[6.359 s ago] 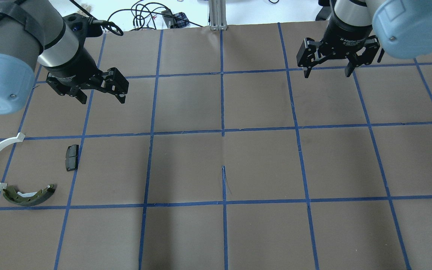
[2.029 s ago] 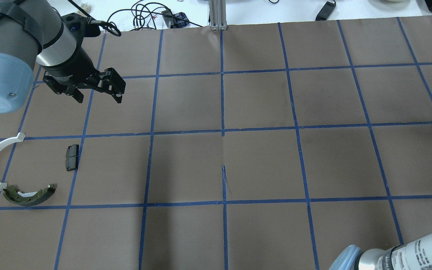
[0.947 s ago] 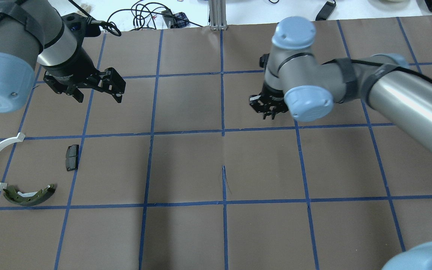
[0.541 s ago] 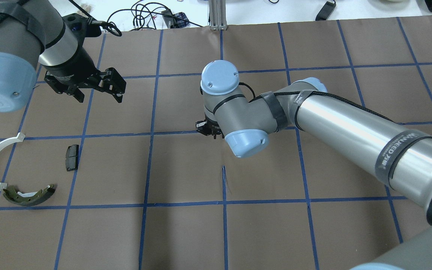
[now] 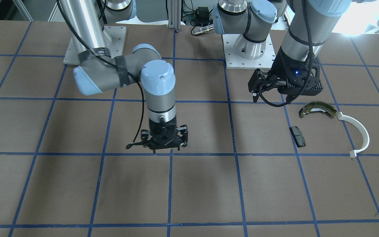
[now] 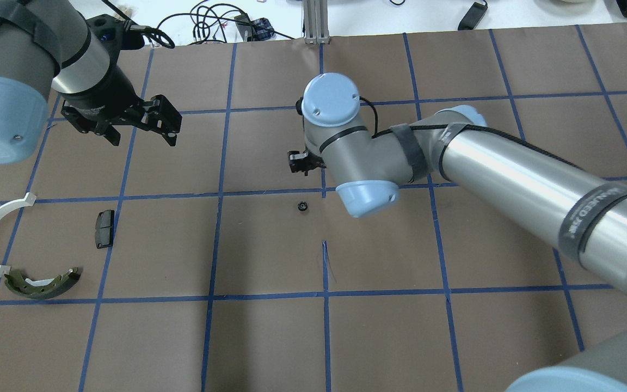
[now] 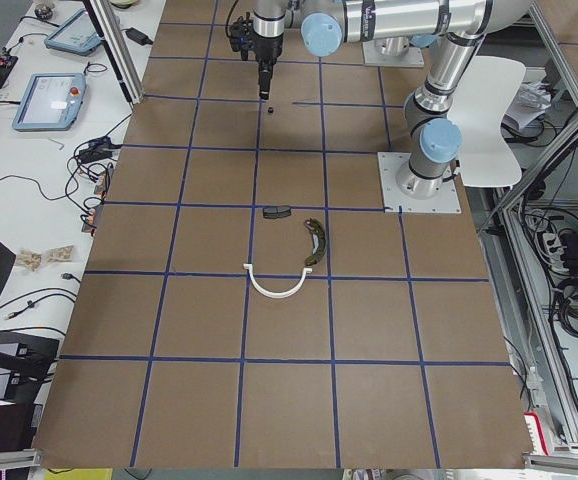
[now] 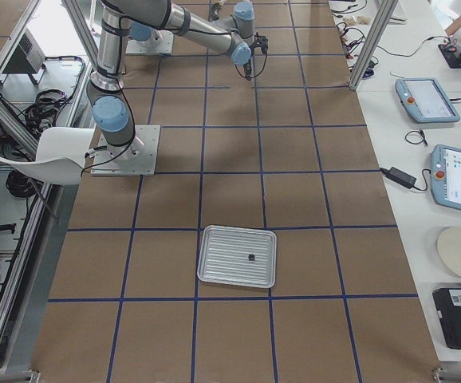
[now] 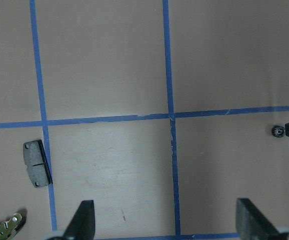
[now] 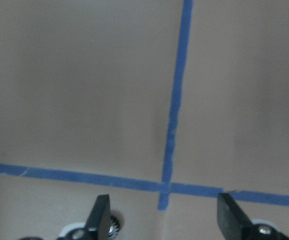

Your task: Place bearing gear from tray to pile

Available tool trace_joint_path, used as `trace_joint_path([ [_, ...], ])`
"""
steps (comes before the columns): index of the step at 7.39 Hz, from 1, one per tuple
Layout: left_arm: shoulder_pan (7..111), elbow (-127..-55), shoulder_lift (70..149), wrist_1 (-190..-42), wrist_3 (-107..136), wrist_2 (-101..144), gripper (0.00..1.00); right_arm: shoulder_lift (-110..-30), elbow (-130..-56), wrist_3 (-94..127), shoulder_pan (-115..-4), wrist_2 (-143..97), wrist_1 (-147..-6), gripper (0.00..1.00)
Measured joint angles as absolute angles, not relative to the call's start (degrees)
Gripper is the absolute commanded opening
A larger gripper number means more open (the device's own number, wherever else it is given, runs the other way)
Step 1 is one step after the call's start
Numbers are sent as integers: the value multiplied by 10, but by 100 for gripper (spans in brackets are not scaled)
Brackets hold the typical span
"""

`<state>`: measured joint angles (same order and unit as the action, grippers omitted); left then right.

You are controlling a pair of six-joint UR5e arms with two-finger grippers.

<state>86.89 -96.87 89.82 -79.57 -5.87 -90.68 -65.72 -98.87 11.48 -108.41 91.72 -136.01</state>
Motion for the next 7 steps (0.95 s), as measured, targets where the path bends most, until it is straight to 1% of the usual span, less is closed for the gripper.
trace_joint_path([
  [3,891,-975,943,-759,-30,-905,100,-704,-975,-139,-850,924,-1311,100],
  [7,995,-976,1044,-666,27,-902,100,-700,-979,-392,-566,882,-1269,100],
])
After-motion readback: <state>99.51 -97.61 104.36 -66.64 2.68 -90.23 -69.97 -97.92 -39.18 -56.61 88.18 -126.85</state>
